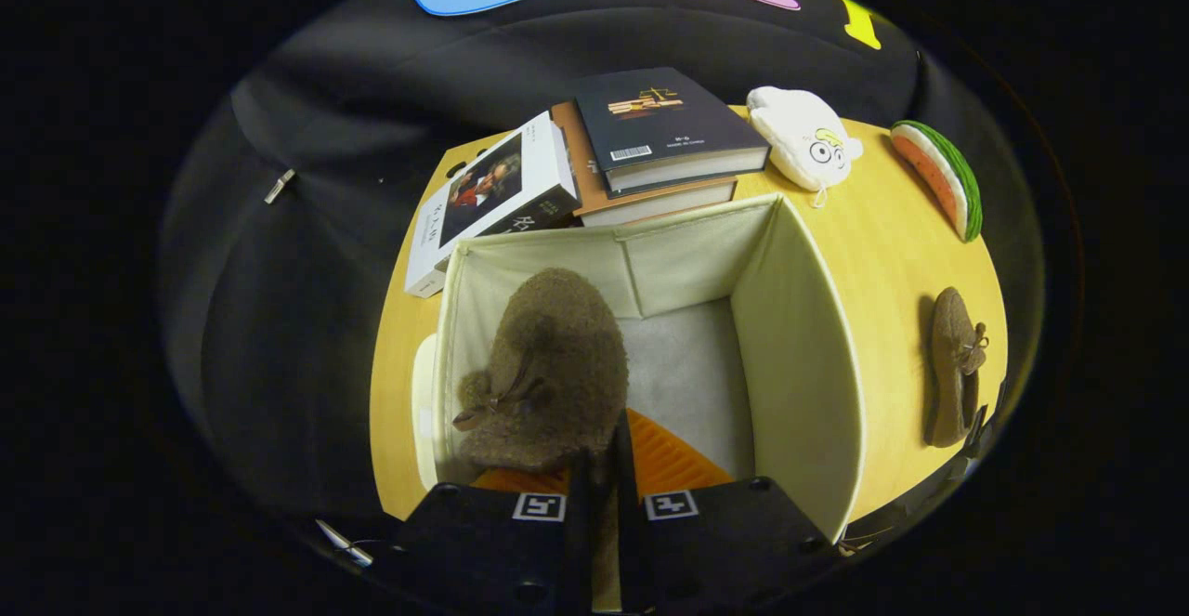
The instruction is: Open the storage box then place both shoes into the box .Put the left shoe in first, then the right shoe, with the right side of both shoes facing outward in a uniform manner.
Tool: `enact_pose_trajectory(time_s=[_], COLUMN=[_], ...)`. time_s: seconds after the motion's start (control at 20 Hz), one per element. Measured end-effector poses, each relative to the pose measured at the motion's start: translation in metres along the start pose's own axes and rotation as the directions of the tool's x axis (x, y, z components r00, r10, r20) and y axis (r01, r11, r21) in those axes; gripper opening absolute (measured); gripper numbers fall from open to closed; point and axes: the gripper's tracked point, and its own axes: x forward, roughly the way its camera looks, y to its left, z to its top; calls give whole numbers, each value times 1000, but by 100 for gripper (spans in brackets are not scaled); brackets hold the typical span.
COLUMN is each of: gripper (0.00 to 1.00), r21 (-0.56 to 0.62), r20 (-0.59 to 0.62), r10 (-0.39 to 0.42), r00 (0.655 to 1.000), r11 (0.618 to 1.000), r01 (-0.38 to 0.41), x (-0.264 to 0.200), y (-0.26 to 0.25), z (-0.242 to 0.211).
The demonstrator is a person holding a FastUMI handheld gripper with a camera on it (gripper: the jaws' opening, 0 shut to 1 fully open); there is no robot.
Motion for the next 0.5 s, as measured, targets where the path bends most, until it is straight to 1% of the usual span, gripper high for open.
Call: enact_pose_trajectory(time_s=[0.05,0.1,0.2,0.35,0.5], gripper=[20,33,60,97,99], r21=[21,37,28,11,4], r20=[-12,-12,-4,-10,10], r10=[41,74,120,172,213], r00=[999,997,993,985,977], r11=[999,997,992,985,977], r01=[-41,-74,-120,-172,-213], x=[-2,-5,-9,-16,-31], y=[7,11,15,21,20], z=[-2,-4,-7,-7,-3])
